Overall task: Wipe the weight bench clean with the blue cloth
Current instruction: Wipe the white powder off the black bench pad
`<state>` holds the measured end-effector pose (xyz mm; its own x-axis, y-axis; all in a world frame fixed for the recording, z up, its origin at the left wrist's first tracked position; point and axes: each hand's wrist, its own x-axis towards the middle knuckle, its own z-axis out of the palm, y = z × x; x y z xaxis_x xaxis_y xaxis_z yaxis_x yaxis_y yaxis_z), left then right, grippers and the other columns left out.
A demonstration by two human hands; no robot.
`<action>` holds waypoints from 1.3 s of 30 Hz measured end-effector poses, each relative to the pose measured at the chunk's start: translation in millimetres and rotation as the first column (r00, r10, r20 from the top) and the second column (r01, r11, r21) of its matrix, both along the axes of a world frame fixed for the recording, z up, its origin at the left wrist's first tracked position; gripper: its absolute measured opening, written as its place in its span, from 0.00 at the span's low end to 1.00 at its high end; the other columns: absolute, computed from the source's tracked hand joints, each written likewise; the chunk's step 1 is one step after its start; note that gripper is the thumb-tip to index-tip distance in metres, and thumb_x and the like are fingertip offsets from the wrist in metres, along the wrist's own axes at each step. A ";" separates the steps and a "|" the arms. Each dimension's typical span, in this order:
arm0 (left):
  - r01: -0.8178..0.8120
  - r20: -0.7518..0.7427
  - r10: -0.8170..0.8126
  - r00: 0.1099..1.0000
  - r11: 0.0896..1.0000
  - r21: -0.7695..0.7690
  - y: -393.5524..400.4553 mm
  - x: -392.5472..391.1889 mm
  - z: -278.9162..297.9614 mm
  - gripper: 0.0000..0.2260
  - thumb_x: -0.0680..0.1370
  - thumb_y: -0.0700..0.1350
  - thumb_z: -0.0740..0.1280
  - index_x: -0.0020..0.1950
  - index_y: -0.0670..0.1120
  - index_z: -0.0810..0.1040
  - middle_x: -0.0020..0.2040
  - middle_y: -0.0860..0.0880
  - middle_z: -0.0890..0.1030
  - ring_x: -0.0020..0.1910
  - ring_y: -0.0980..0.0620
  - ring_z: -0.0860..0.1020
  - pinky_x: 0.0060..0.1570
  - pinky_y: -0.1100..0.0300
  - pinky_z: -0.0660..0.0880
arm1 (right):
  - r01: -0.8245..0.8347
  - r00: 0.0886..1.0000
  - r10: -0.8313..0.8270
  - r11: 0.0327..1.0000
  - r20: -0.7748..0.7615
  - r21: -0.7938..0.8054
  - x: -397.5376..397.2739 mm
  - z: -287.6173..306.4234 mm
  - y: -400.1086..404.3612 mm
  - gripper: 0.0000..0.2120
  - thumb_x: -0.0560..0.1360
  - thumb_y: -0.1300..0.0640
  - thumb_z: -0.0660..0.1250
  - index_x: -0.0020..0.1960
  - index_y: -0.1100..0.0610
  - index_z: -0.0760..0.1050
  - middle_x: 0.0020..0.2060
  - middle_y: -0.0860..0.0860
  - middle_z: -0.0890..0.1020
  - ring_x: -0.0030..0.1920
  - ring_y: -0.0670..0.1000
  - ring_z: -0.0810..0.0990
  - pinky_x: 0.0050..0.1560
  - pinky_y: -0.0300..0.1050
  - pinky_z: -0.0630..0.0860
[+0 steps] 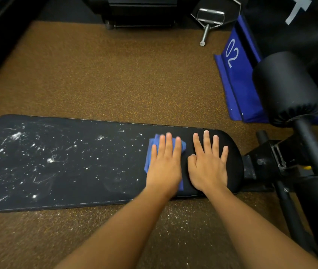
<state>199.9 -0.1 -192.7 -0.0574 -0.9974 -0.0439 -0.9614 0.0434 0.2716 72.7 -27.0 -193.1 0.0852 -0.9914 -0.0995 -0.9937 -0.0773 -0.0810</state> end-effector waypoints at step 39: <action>-0.083 -0.013 0.082 0.997 0.994 -0.065 38.2 23.9 -3.4 0.27 0.76 0.37 0.54 0.76 0.40 0.57 0.76 0.35 0.55 0.76 0.37 0.52 0.71 0.41 0.53 | 0.004 1.000 -0.005 1.000 -0.013 -0.017 1.3 -1.4 1.6 0.30 0.78 0.48 0.46 0.78 0.49 0.42 0.78 0.53 0.46 0.77 0.58 0.42 0.73 0.65 0.44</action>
<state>223.9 38.0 -196.2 0.0248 -0.9994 0.0222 -0.9597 -0.0176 0.2803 74.0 -25.5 -194.5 0.0795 -0.9933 -0.0842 -0.9950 -0.0740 -0.0665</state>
